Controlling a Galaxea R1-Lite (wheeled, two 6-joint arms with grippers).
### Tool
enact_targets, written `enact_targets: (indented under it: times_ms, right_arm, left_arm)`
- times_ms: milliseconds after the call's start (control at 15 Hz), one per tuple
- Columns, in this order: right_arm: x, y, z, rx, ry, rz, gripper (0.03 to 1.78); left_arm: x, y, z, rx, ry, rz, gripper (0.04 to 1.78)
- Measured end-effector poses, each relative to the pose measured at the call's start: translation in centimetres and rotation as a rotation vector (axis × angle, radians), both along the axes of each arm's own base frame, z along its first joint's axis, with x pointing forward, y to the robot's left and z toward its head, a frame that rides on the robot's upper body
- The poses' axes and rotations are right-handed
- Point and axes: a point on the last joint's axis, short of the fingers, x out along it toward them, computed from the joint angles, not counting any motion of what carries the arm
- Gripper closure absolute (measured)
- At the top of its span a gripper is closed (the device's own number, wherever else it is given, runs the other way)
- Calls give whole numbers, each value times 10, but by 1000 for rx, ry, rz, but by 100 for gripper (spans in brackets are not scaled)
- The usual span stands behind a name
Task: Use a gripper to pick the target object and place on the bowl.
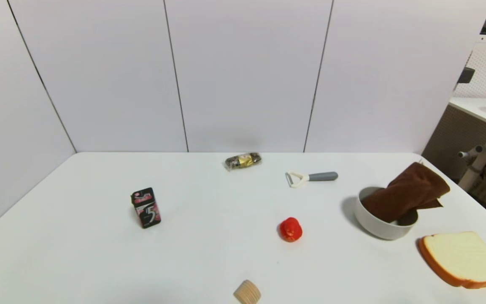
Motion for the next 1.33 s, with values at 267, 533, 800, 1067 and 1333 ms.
enact_targets:
  times_ms: [267, 533, 800, 1067, 1333]
  right_arm:
    - [-10, 0, -37, 33, -94, -21, 12]
    - [-12, 0, -78, 45, -183, 0, 12]
    - [-15, 0, -120, 140, -222, 10, 12]
    - [-16, 0, -133, 227, -189, 5, 12]
    - [-17, 0, -133, 226, -193, 5, 12]
  left_arm:
    - [0, 0, 0, 0, 0, 0, 11]
    - [0, 0, 0, 0, 0, 0, 11]
    - [0, 0, 0, 0, 0, 0, 11]
    - [0, 0, 0, 0, 0, 0, 11]
    - [0, 0, 0, 0, 0, 0, 11]
